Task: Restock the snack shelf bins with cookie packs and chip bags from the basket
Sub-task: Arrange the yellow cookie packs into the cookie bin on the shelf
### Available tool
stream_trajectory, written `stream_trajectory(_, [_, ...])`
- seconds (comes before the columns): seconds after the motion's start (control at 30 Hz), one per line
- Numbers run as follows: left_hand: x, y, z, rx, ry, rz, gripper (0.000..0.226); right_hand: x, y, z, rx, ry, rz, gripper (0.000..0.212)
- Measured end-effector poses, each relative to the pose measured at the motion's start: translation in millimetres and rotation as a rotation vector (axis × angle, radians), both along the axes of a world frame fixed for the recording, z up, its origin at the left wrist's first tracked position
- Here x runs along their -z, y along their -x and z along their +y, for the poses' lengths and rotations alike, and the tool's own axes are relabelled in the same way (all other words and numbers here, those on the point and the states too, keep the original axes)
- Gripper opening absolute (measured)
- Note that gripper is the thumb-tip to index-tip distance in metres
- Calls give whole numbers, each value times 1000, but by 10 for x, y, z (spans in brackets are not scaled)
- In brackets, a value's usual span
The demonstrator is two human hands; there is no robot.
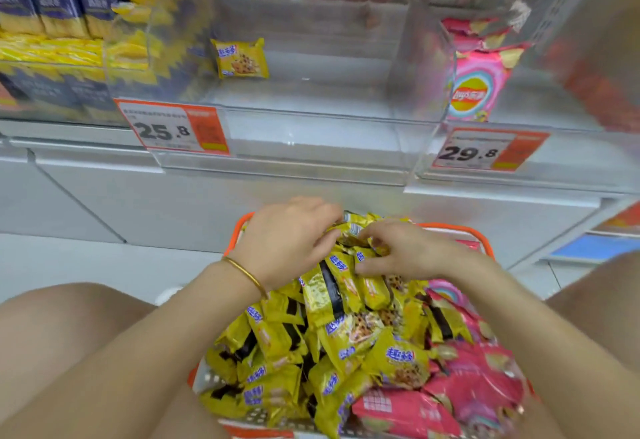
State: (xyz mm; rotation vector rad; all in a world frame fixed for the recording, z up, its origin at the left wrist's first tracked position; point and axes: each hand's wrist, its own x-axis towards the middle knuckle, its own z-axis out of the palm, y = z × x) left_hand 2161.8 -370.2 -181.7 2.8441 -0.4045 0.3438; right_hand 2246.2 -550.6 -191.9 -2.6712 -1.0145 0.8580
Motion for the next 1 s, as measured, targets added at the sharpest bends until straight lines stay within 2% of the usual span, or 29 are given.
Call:
stream_trajectory(0.1, [78, -28, -69, 17, -27, 24, 32, 130, 39, 23, -58, 6, 3, 65])
stream_trajectory(0.3, [127, -57, -124, -9, 18, 95, 22, -44, 2, -64, 85, -103, 210, 40])
stream_trajectory(0.4, [111, -75, -130, -43, 162, 202, 29, -171, -28, -181, 144, -209, 274, 33])
stream_trajectory(0.57, [61, -106, -176, -74, 500, 394, 52, -324, -54, -306, 160, -491, 421, 49])
stream_trajectory(0.63, [48, -118, -184, -87, 657, 478, 50, -362, -55, -298, 182, -561, 469, 51])
stream_trajectory(0.7, [20, -139, -171, -92, 813, 498, 31, -419, -42, -262, 228, -624, 473, 49])
stream_trajectory(0.77, [-86, -133, -158, -93, 941, 444, 14, -515, -1, -230, 289, -676, 465, 44])
stream_trajectory(0.87, [-365, -122, -103, -103, 1089, 299, 15, -749, 104, -148, 273, -668, 374, 53])
stream_trajectory(0.93, [-614, -132, -27, -80, 1131, 170, 14, -1008, 160, -38, 229, -723, 274, 33])
stream_trajectory(1.0, [-842, -153, 105, -114, 1060, -84, 10, -1319, 131, 120, 217, -812, 141, 14])
